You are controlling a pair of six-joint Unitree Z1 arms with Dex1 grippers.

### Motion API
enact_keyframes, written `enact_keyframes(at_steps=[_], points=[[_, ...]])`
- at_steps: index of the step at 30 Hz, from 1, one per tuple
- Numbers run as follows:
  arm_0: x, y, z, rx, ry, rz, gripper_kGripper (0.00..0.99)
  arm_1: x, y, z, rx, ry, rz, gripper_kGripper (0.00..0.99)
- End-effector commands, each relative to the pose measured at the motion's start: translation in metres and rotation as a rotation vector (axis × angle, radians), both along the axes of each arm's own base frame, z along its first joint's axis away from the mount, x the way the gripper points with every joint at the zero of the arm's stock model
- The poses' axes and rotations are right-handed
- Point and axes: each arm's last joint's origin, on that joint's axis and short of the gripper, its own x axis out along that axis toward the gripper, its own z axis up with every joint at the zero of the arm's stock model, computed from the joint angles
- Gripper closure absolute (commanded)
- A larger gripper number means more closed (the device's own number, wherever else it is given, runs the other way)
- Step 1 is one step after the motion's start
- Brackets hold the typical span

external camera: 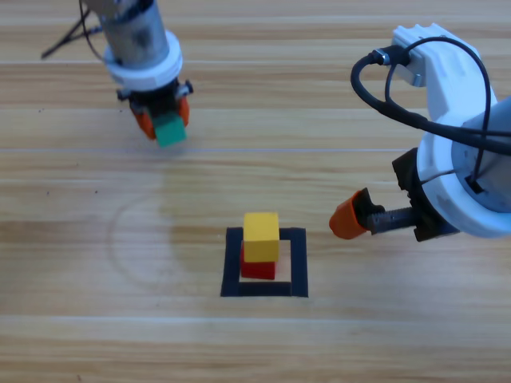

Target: Stack the blocks in the rectangular block: red at the bottom, yellow in the middle, green on top

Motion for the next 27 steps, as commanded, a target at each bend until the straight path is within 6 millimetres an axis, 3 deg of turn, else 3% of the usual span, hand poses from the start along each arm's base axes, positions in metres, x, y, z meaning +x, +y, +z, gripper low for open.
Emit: enact_keyframes(at_steps=[1,10,15,21,27], points=[[0.008,-0.006,0.006,0.0,0.021,-0.296,0.936,0.009,0.0,-0.016,-0.027,0.01,-0.019,0.0],[-0.041,-0.059,0.039,0.073,0.022,-0.74,0.984,0.01,0.0,-0.016,-0.025,0.013,-0.022,0.0],[-0.075,-0.075,0.078,0.045,-0.028,-0.922,0.984,0.009,-0.001,-0.014,-0.018,0.013,-0.018,0.0],[-0.109,-0.084,0.12,0.019,-0.098,-0.943,0.984,0.009,-0.001,-0.014,-0.015,0.019,-0.015,0.0],[-0.136,-0.099,0.124,0.037,-0.052,-0.725,0.981,0.009,-0.001,-0.014,-0.016,0.019,-0.012,0.0]])
